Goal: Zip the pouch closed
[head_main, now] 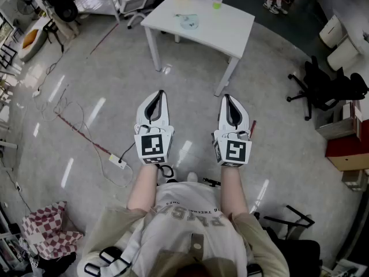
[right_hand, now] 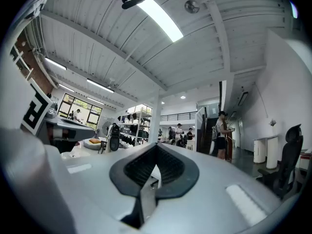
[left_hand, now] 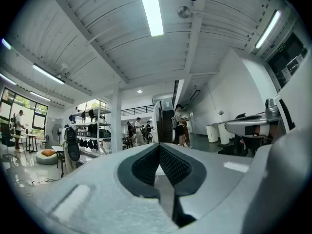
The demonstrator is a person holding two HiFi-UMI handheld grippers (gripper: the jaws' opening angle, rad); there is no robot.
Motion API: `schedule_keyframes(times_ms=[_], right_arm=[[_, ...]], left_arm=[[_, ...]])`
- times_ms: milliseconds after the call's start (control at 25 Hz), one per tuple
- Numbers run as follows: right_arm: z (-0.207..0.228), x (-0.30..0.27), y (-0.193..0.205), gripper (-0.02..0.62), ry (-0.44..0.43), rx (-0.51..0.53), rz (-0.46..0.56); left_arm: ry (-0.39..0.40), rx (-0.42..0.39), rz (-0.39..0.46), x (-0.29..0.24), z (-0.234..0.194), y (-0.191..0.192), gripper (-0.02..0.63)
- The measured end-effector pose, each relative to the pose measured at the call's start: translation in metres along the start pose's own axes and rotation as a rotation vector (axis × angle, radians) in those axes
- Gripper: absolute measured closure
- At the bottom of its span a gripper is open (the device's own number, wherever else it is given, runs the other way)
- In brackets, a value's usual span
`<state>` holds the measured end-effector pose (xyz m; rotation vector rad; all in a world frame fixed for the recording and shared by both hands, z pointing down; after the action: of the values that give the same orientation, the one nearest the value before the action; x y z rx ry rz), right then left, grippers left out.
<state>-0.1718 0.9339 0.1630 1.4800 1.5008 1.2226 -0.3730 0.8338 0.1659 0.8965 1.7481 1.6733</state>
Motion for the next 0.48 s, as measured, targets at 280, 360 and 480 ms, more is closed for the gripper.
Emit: schedule_keyframes(times_ms=[280, 360, 480], right_arm=[[0.0028, 0.002, 0.0005, 0.597, -0.012, 0.007, -0.006], [0.0038, 0.0025, 0.0008, 0.597, -0.012, 0.006, -0.008], [0.0071, 0.0033, 0.0017, 0.597, -0.013, 0.007, -0.007]], left_arm=[[-0.007, -0.005, -0.007, -0.0001, 0.0041, 0.0012, 0.597], [-0.011, -0.005, -0.007, 0.0003, 0.0042, 0.0012, 0.597], [-0.017, -0.004, -0.008, -0.0001, 0.0061, 0.0015, 0.597]])
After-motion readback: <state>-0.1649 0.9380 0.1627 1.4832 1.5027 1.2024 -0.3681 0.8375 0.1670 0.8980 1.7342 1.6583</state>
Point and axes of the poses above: the fingertips, and each gripper's own axes: x backward along the fingers, z to its right, y out of its underside, the point moved 6 cm from there along x, backward along the fingers, and after that the axes turned 10 degrees about x, right-handed, at the moved point
